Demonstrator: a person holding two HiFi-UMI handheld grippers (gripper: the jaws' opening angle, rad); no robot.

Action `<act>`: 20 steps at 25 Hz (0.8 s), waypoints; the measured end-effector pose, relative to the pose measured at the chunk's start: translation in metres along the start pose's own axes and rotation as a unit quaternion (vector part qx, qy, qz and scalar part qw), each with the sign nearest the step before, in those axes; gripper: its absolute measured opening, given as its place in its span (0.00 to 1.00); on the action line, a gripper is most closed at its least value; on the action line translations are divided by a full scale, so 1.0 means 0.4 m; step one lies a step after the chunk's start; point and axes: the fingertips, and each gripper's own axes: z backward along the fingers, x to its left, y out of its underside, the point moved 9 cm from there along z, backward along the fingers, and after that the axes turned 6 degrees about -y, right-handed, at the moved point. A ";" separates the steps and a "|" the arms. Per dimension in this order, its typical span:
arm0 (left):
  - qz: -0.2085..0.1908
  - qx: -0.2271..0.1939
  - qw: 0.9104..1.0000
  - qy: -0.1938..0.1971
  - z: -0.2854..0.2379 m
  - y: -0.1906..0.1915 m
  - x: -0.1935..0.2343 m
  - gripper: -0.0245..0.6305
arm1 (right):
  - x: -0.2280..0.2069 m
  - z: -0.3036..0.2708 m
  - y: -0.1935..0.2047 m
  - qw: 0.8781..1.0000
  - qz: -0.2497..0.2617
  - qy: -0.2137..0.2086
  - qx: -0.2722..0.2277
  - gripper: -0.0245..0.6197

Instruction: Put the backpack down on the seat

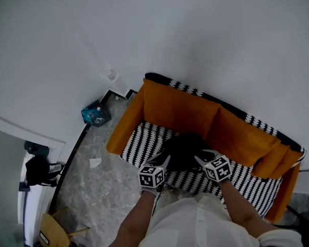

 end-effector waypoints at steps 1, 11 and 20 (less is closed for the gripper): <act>0.001 -0.007 1.000 0.002 0.006 -0.007 -0.004 0.25 | 0.005 0.003 -0.006 1.000 0.001 -0.003 -0.005 0.25; -0.021 -0.069 0.997 0.038 0.072 -0.083 -0.056 0.21 | 0.060 0.051 -0.086 0.996 0.017 -0.030 -0.085 0.10; -0.034 -0.103 0.993 0.053 0.121 -0.114 -0.086 0.13 | 0.086 0.104 -0.103 0.991 0.041 -0.040 -0.125 0.07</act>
